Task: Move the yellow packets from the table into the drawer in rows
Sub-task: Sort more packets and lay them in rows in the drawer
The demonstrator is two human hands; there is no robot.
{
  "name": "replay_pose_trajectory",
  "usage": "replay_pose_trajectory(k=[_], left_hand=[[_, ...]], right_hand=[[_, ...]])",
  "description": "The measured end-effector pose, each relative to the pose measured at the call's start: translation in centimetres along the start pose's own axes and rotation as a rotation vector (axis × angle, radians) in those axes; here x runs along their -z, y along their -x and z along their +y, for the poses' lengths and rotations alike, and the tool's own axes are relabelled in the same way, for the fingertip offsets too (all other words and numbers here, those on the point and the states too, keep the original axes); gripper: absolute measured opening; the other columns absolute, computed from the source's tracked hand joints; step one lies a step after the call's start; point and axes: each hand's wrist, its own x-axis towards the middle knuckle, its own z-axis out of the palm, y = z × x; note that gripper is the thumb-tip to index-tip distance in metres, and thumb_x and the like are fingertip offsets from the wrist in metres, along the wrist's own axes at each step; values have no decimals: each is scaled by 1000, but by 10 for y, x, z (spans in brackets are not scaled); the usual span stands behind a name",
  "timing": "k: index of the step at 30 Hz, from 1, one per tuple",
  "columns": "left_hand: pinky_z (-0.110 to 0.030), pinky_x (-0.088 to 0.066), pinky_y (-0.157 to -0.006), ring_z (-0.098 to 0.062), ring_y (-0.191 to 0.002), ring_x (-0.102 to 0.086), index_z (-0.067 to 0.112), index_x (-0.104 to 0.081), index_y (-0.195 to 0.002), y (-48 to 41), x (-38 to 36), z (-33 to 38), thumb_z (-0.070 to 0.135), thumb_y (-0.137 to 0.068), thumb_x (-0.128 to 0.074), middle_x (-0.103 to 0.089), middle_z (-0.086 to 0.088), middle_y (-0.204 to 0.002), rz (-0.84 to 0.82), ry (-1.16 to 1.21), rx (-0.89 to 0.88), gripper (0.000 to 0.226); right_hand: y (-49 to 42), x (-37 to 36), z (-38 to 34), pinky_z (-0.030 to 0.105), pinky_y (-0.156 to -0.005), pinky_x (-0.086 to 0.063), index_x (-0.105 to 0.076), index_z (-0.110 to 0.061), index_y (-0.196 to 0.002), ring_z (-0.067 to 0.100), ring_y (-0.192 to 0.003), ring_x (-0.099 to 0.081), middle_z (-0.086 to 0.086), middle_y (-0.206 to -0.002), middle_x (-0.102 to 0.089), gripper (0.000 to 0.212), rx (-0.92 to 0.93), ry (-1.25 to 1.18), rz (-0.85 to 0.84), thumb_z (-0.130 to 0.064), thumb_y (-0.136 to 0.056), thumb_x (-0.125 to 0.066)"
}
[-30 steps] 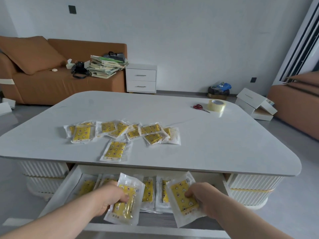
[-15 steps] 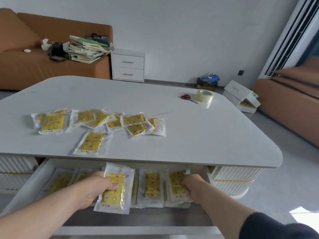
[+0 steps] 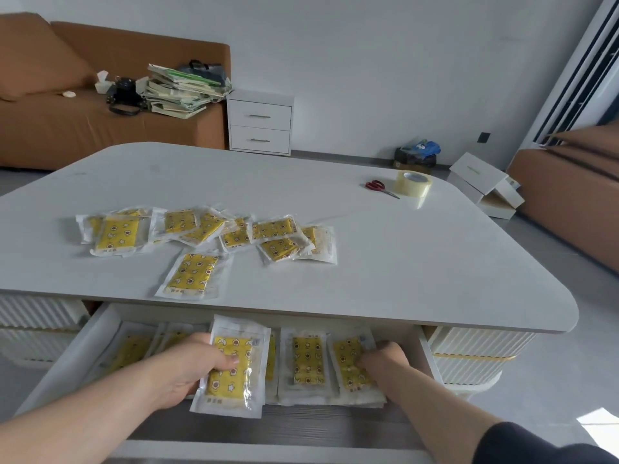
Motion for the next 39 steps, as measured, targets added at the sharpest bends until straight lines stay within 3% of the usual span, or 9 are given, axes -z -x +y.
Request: replay_pose_trajectory(k=[5, 8, 12, 15, 17, 23, 32, 35, 39], left_hand=[[-48, -51, -93, -30, -95, -69, 3, -66, -103, 3, 5, 3, -4, -81, -70, -75, -13, -93, 9, 25, -4, 23], [-46, -51, -94, -30, -94, -68, 2, -66, -101, 7, 7, 5, -4, -81, -69, -75, -14, -93, 12, 41, -7, 21], [-47, -49, -95, -30, -95, -67, 2, -66, -100, 10, 12, 3, -5, -81, -69, -75, -14, -93, 18, 51, -6, 21], [-45, -49, -95, -29, -96, -66, 2, -66, -102, 11, 16, 1, -6, -81, -69, -74, -14, -95, 19, 60, -7, 23], [-47, -48, -97, -30, -98, -67, 2, -66, -103, 11, 17, 1, -6, -80, -69, -75, -14, -96, 18, 63, -3, 24], [-47, -49, -96, -30, -97, -67, 2, -66, -103, 12, 18, 1, -6, -80, -69, -75, -14, -95, 19, 70, -1, 24], [-42, -52, -88, -30, -96, -67, 2, -67, -103, 13, 25, 0, -5, -81, -69, -74, -15, -95, 49, 83, 6, 23], [-44, -52, -88, -31, -95, -67, 1, -66, -101, 14, 31, 2, -6, -82, -68, -74, -16, -94, 70, 111, 1, 21], [-47, -53, -90, -33, -95, -68, 1, -67, -100, 15, 45, 3, -8, -82, -66, -74, -18, -94, 95, 131, 1, 20]], right_hand=[[-3, 1, 2, 29, -71, -55, -58, -14, -83, 18, -72, -57, 2, -82, -59, 8, 51, 49, 19, -13, -81, -66], [-3, 1, 3, 24, -64, -49, -54, -6, -119, 16, -79, -58, 3, -97, -60, 41, 97, 327, 12, -23, -83, -56], [6, 19, 13, 38, -108, -37, -32, -21, -147, 28, -134, -38, 6, -148, -34, 67, 502, 864, 23, -50, -89, -47], [11, 34, 21, 37, -117, -23, -26, -38, -148, 21, -145, -18, -9, -159, -14, 75, 755, 1060, -63, -64, -82, -50], [11, 36, 24, 36, -117, -22, -26, -41, -147, 19, -145, -15, -14, -159, -13, 78, 782, 1097, -91, -65, -78, -54], [3, 24, 22, 35, -114, -30, -28, -32, -148, 23, -135, -31, -1, -149, -30, 78, 815, 1151, -73, -54, -81, -62], [10, 16, 15, 34, -114, -28, -31, -33, -145, 21, -135, -31, -4, -146, -31, 82, 794, 1051, -45, -63, -75, -60], [24, 15, 0, 24, -105, -36, -47, -32, -138, 13, -127, -43, -12, -135, -47, 60, 825, 831, -53, -51, -82, -62], [47, 3, -26, 18, -82, -49, -68, -28, -109, 8, -93, -62, -17, -92, -61, 24, 806, 645, -146, -34, -87, -63]])
